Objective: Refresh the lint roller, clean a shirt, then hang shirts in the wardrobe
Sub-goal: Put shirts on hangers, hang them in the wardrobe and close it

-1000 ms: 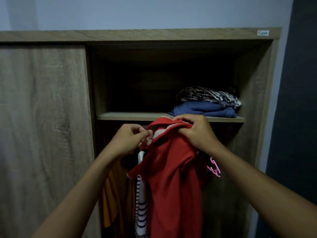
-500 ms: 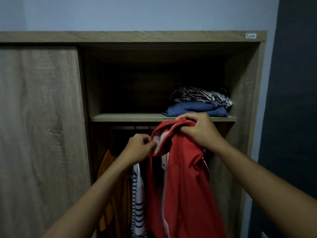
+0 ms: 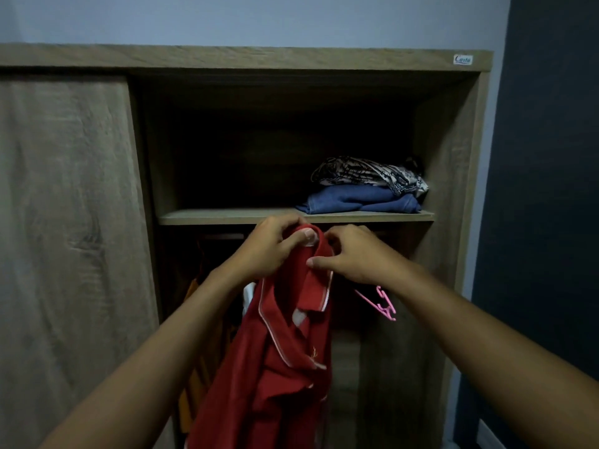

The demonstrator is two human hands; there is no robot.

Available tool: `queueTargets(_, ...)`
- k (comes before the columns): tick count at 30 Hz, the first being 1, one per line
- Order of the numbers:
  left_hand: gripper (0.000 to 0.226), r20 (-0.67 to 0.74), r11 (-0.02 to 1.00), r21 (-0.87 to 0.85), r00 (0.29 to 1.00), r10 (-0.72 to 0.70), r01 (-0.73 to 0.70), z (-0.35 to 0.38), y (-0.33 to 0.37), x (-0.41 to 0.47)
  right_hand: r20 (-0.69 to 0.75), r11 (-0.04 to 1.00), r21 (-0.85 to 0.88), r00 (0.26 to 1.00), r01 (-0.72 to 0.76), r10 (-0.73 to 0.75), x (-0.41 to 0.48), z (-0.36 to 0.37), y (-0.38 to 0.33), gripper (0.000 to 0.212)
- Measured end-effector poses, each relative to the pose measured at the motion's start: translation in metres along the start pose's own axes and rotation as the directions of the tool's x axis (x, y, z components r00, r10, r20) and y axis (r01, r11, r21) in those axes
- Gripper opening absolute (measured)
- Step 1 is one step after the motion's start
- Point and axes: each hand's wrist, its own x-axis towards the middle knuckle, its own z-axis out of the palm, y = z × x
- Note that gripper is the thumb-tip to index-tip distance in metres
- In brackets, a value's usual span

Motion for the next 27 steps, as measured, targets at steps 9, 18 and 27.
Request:
queueTargets(9, 0.015, 0.042, 0.970, 0.214, 0.993, 0.106, -0.112, -0.023, -0.008, -0.016, -0.105, 0.996, -0.091, 0.994, 0.006, -0.015, 0.008, 0.008, -0.024, 0.032)
queueTargets(18, 0.020, -0.091, 0.919, 0.273, 0.959, -0.270, 0.285, -0.061, -0.061, -0.046, -0.213, 0.995, -0.023, 0.973, -0.094, 0.087, 0.016, -0.002, 0.009, 0.037)
queueTargets(27, 0.029, -0.055, 0.903, 0.072, 0.905, -0.421, 0.424, -0.023, -0.080, -0.032, -0.152, 0.947, 0.151, 0.939, -0.285, 0.307, 0.015, 0.028, 0.043, 0.031)
